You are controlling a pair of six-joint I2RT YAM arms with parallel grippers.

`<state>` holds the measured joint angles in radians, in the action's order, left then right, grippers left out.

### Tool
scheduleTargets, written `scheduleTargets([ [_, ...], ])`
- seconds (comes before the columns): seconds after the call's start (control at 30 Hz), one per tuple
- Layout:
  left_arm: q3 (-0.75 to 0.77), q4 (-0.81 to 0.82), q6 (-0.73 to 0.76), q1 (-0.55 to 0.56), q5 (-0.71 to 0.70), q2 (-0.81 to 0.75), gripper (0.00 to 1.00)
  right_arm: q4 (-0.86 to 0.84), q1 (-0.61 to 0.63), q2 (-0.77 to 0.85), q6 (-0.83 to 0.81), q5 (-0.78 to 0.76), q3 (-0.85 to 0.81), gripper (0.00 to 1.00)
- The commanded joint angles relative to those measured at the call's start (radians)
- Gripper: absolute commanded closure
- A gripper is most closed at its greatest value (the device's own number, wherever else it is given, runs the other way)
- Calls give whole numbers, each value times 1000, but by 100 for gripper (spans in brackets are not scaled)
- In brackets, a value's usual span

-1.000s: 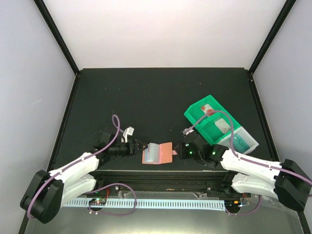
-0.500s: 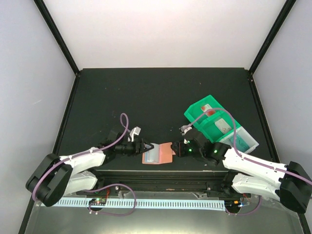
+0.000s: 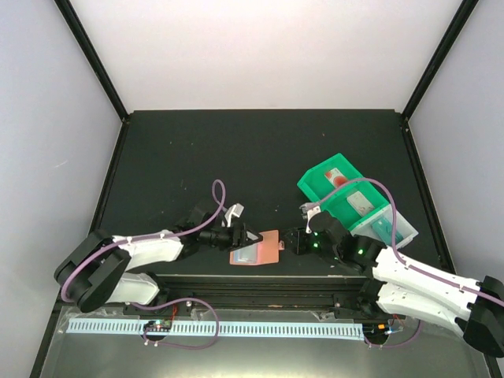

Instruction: Take the credit cards out of the card holder

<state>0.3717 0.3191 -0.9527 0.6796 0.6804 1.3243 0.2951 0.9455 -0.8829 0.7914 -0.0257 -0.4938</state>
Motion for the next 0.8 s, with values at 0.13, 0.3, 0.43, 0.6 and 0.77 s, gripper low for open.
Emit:
scheduleTargets([
  [0.13, 51, -232, 69, 10, -223, -166, 27, -22, -4, 18, 14, -10, 39, 69],
  [0.3, 69, -337, 113, 8, -276, -149, 23, -42, -4, 27, 26, -3, 61, 69],
  [0.43, 65, -279, 96, 8, -244, -101, 22, -34, -4, 27, 24, 14, 51, 69],
  [0.6, 76, -243, 79, 9, -225, -66, 22, -16, -4, 40, 17, 9, 51, 69],
  [0.77, 86, -242, 74, 9, -212, -51, 23, -15, -4, 47, 21, 1, 52, 69],
])
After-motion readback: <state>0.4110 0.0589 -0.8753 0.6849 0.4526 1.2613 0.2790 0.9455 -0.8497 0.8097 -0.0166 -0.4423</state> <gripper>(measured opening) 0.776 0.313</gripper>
